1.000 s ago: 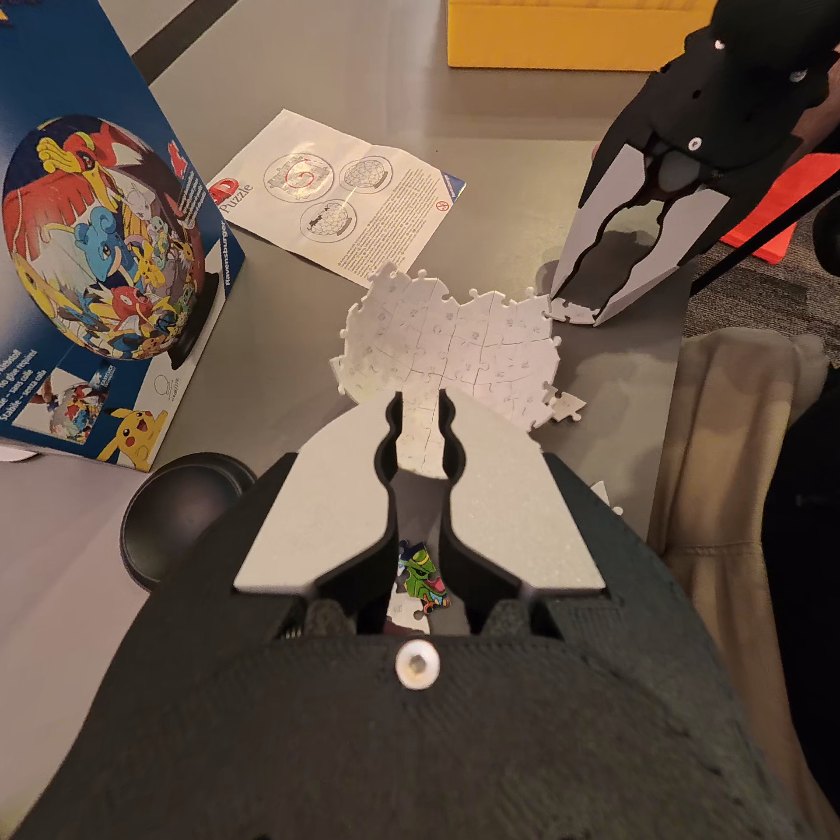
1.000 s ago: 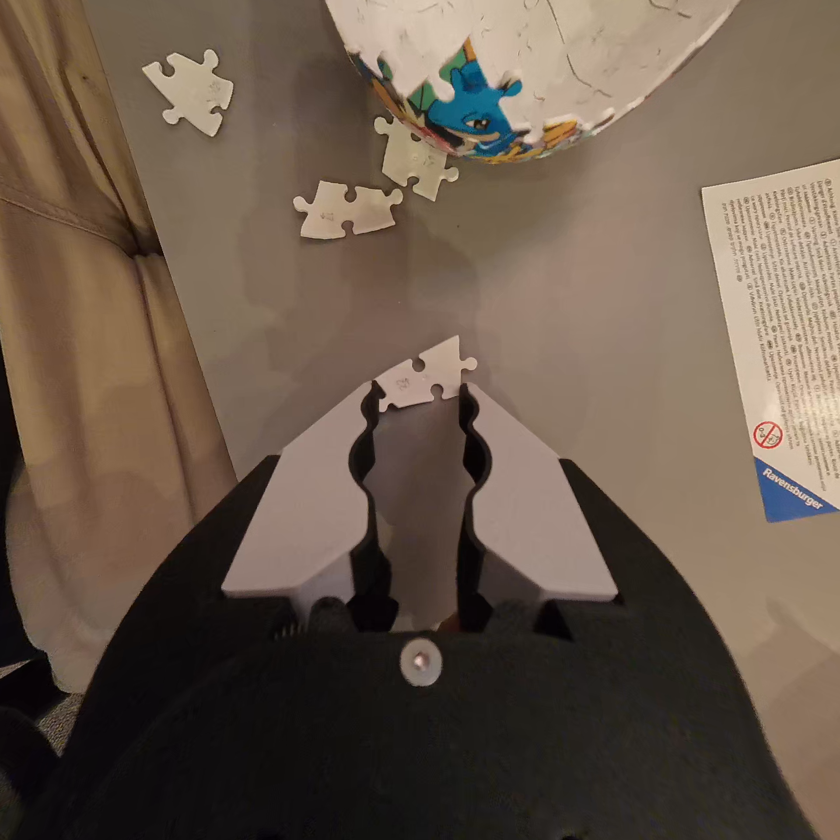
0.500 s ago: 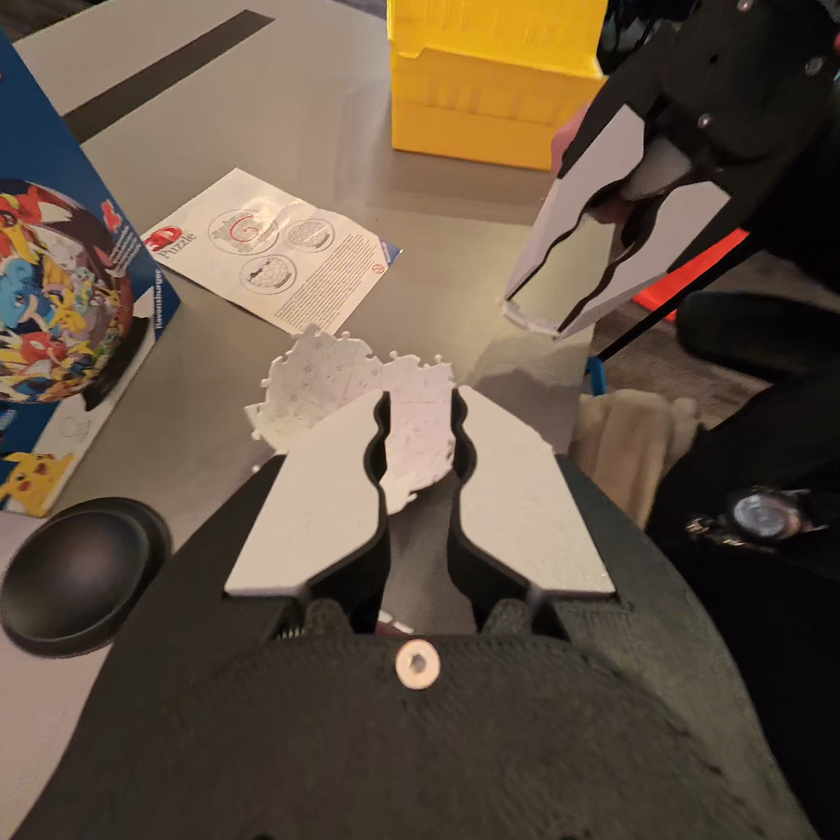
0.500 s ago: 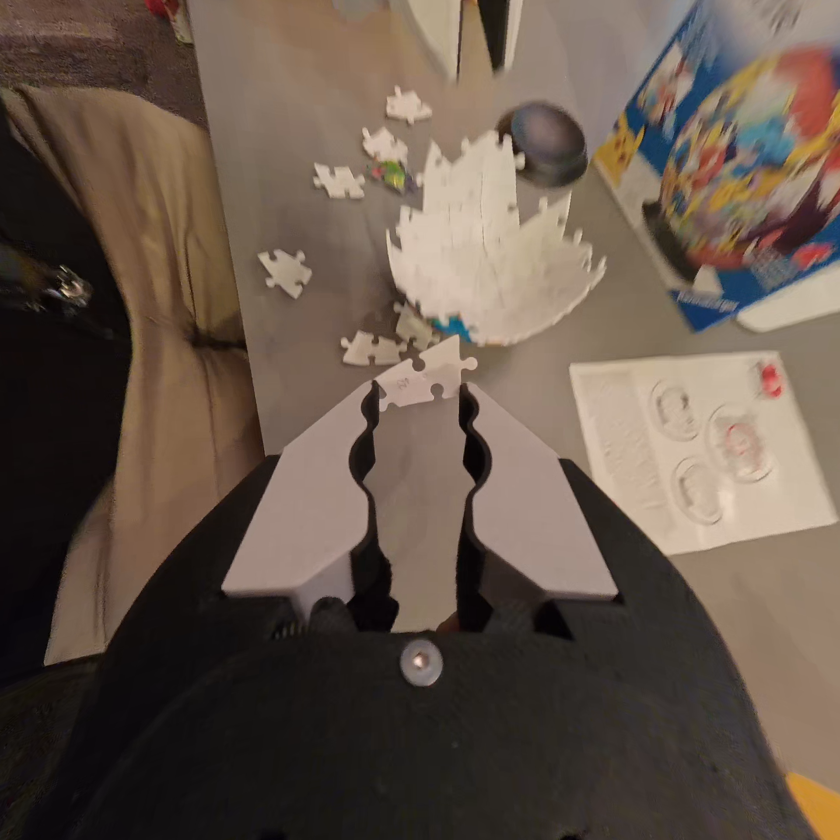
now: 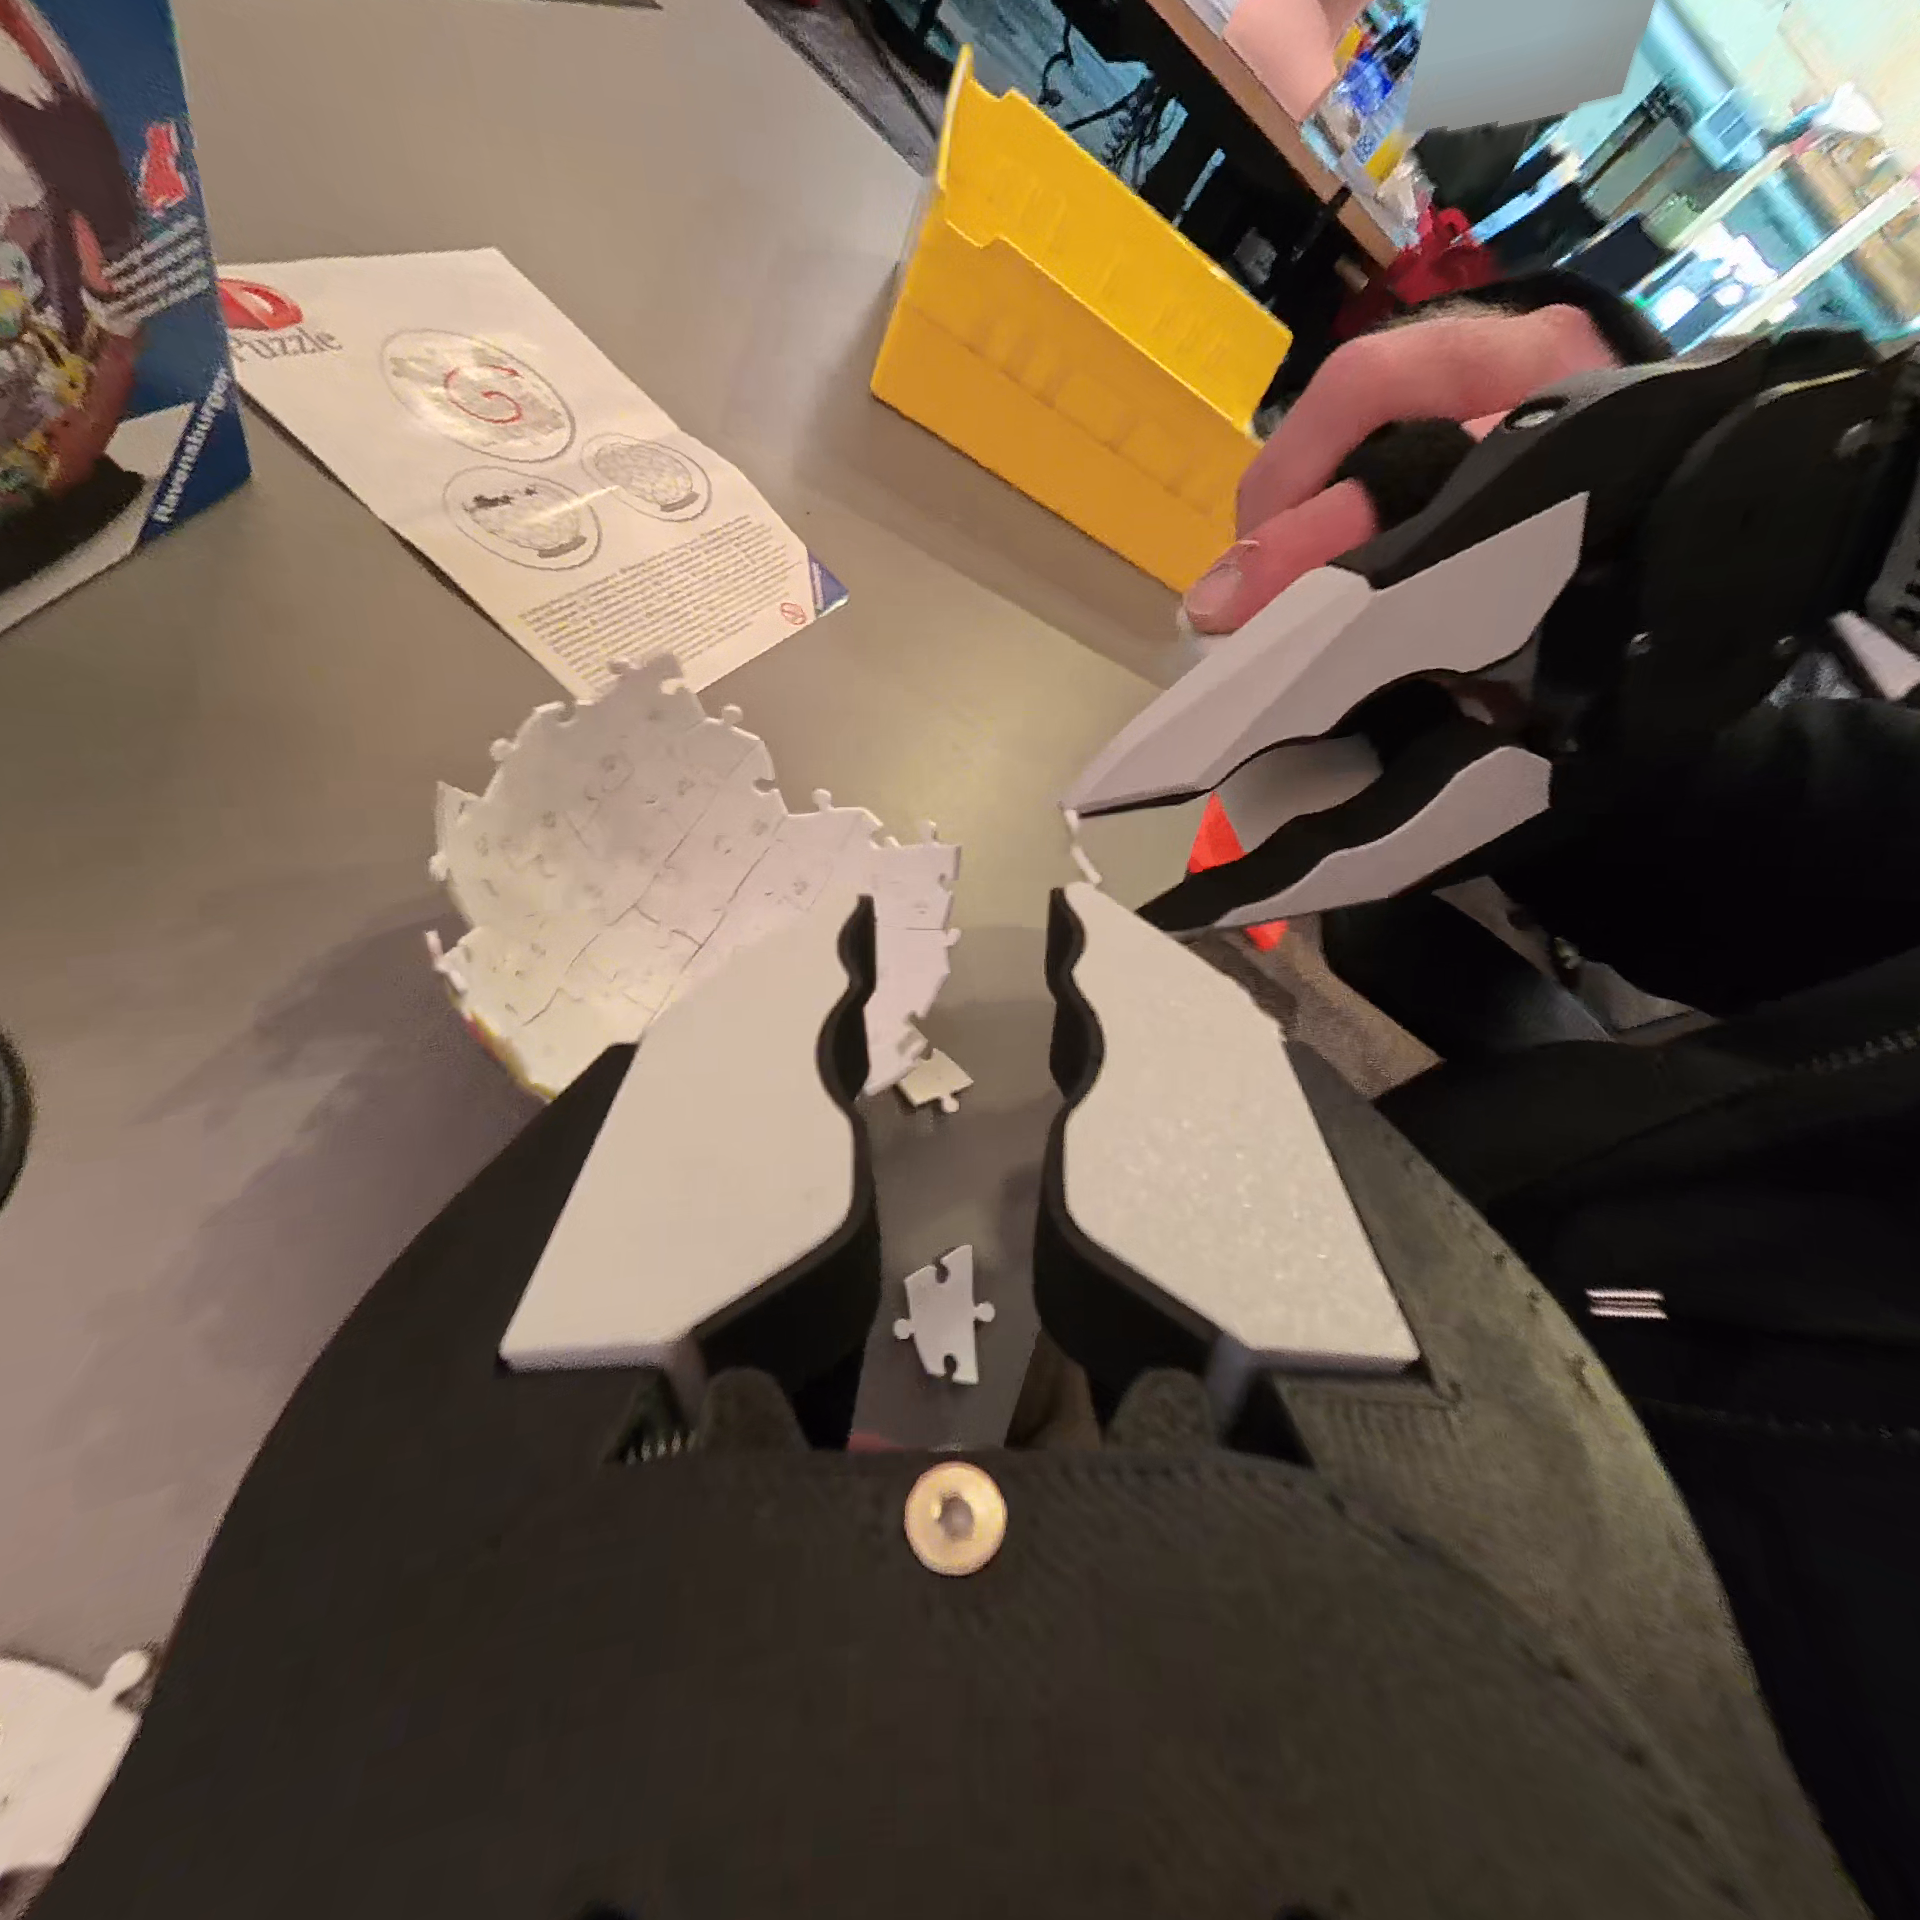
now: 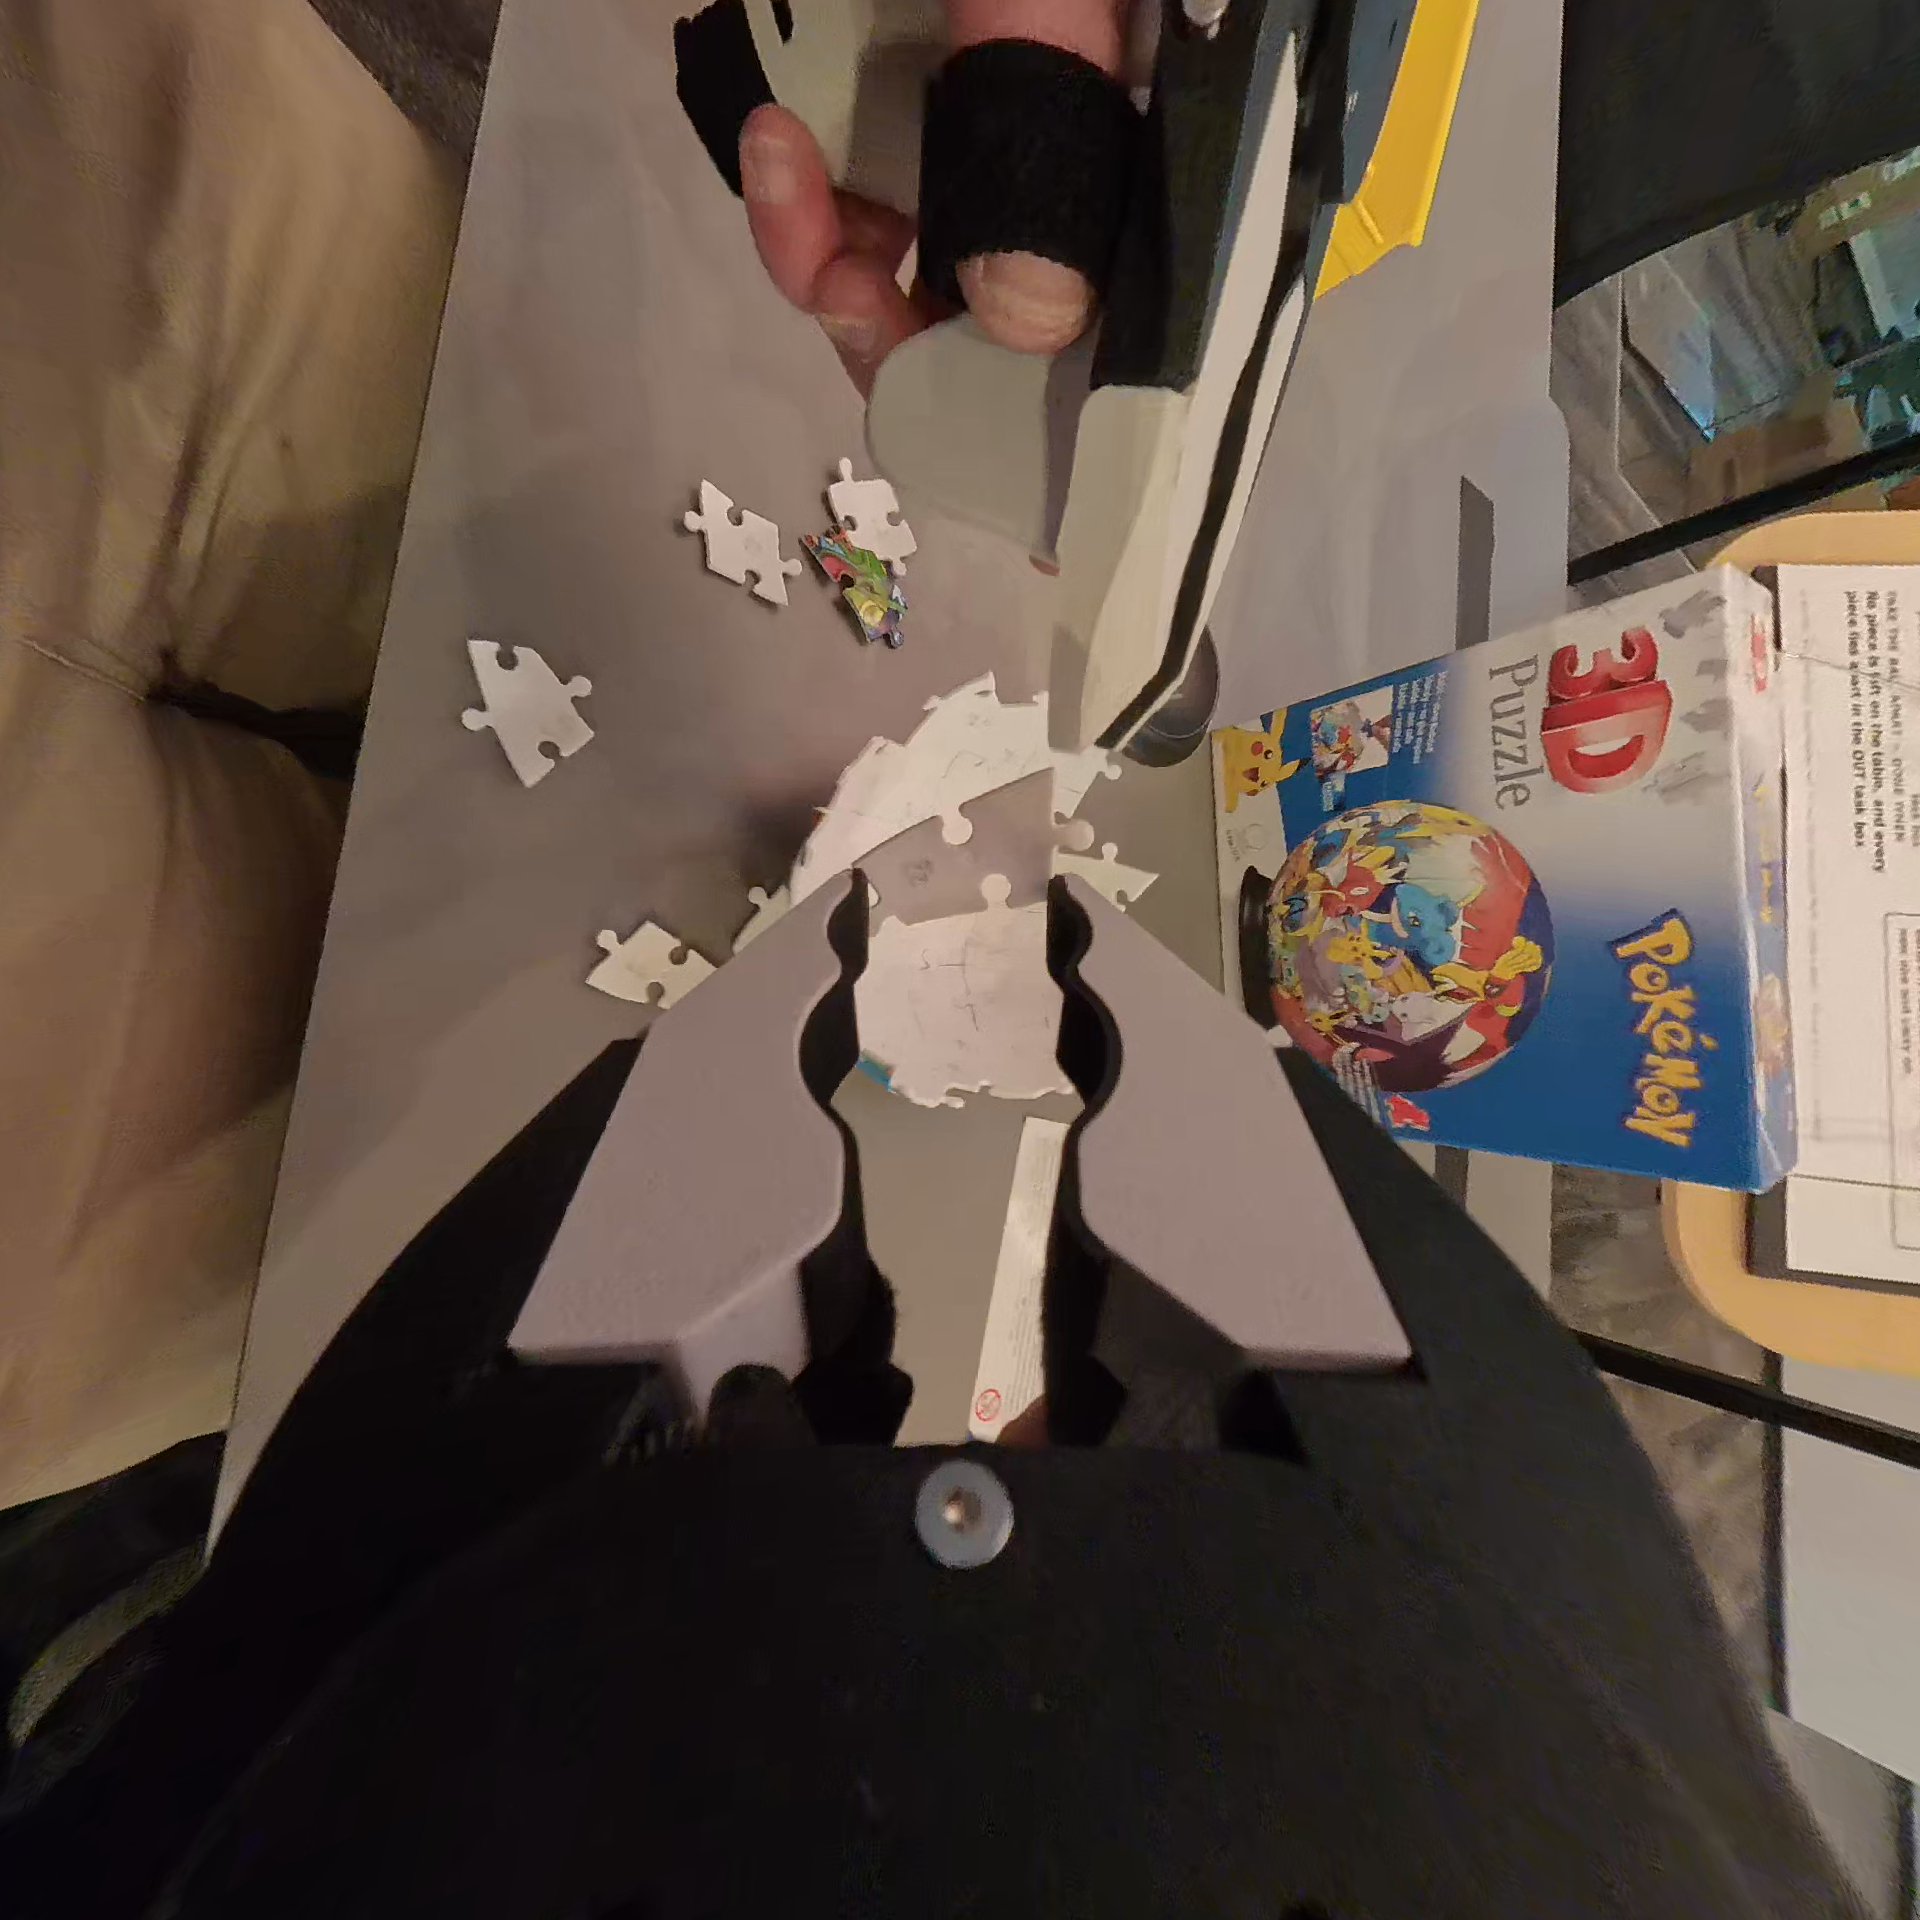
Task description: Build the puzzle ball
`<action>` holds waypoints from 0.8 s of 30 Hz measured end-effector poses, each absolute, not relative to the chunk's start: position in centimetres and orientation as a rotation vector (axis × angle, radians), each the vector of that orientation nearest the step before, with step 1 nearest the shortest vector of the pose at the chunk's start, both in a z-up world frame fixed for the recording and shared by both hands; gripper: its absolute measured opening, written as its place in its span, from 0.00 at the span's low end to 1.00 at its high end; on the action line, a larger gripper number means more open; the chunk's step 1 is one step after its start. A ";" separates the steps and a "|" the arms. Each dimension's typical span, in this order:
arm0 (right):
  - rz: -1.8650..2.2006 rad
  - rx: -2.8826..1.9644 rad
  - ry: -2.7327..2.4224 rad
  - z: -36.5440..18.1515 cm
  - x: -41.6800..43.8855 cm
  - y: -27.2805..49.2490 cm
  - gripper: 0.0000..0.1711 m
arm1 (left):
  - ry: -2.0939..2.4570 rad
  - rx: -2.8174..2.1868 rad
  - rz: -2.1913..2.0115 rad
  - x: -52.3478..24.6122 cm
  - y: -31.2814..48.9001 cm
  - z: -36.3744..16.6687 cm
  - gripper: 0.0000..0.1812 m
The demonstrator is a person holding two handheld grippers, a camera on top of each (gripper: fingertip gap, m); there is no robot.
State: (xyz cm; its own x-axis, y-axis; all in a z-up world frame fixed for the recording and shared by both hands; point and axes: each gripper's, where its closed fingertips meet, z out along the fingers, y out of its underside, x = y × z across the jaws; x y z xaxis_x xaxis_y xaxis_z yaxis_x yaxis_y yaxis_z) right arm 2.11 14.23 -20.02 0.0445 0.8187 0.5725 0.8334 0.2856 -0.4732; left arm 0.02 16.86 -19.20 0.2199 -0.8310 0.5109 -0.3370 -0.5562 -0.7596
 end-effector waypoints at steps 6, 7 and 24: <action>-0.170 -1.441 -1.812 -19.9 1.5 15.3 0.19 | 1.170 -1.966 -1.410 0.8 15.5 -18.7 0.16; -0.189 -1.426 -1.829 -20.0 1.3 15.3 0.19 | 1.172 -1.965 -1.406 0.9 15.6 -18.7 0.12; 0.547 -1.786 -1.163 -16.9 1.1 16.9 0.17 | 0.749 -1.699 -1.460 -0.8 18.8 -15.0 0.01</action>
